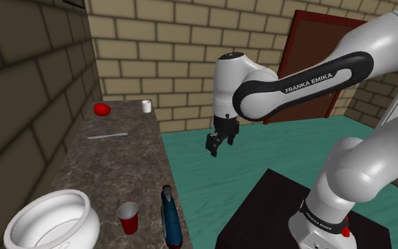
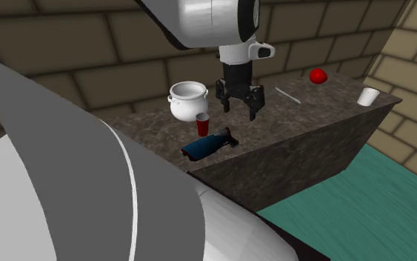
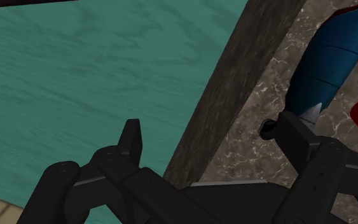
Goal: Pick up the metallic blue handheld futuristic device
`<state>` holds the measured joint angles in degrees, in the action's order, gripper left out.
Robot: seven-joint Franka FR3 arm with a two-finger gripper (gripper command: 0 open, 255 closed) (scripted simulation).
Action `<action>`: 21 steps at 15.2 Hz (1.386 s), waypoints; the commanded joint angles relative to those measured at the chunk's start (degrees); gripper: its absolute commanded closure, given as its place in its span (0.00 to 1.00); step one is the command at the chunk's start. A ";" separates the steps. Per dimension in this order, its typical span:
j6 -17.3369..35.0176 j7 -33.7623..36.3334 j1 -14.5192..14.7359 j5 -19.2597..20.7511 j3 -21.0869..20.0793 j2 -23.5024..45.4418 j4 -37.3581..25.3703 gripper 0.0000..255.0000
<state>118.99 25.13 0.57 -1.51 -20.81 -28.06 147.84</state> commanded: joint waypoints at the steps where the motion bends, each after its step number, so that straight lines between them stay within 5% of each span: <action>1: 3.74 4.65 -0.44 0.14 -2.64 4.14 -0.30 0.00; 6: 11.51 16.62 -2.73 4.16 -8.32 15.94 -3.32 0.00; 12: 17.51 34.47 -3.84 16.28 -11.53 32.56 -10.35 0.00; 21: 19.42 55.30 4.85 31.37 -4.70 55.87 -26.89 0.00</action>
<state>138.52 78.20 3.98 28.59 -26.44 25.05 123.42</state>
